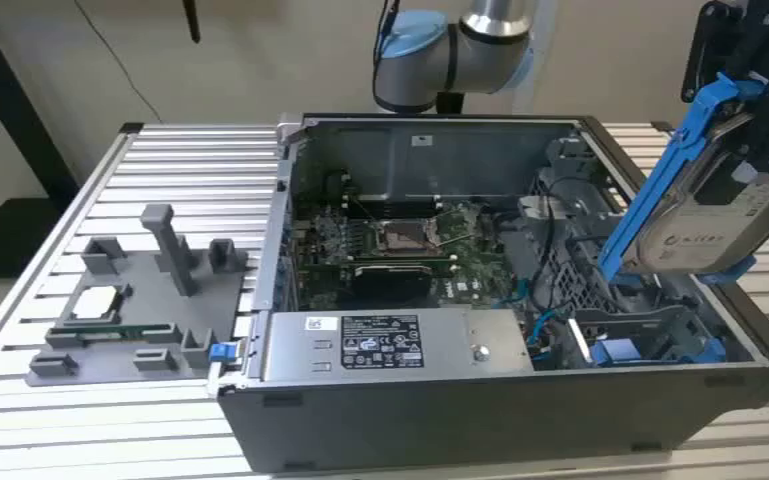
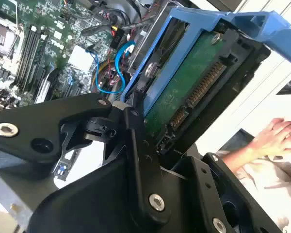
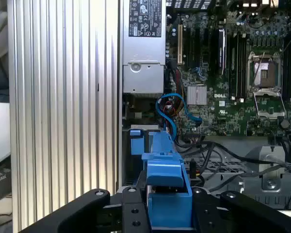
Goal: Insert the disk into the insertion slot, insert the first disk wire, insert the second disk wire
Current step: 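Insert the disk into the insertion slot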
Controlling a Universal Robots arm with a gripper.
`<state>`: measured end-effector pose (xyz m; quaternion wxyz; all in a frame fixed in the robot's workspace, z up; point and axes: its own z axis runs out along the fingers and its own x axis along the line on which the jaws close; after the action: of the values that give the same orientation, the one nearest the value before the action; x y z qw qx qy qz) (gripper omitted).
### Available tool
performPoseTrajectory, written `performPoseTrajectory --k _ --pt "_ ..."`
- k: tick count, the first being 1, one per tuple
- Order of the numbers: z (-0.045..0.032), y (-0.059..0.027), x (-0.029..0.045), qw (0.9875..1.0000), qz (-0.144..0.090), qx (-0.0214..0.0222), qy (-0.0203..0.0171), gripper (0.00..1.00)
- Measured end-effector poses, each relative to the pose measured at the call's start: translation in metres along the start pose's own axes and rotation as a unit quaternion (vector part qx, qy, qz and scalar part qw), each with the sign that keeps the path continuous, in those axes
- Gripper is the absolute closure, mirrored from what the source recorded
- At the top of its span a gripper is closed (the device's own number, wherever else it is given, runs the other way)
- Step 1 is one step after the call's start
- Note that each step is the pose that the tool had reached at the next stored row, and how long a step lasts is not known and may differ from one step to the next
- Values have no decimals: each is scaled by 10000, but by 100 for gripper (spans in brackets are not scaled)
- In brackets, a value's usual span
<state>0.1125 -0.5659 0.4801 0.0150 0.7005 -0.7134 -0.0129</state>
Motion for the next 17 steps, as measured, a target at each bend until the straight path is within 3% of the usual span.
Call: performPoseTrajectory --k 12,17 --pt "2 0 0 10000 0 0 0 100" --pt "61 -6 -1 10000 0 0 1 100"
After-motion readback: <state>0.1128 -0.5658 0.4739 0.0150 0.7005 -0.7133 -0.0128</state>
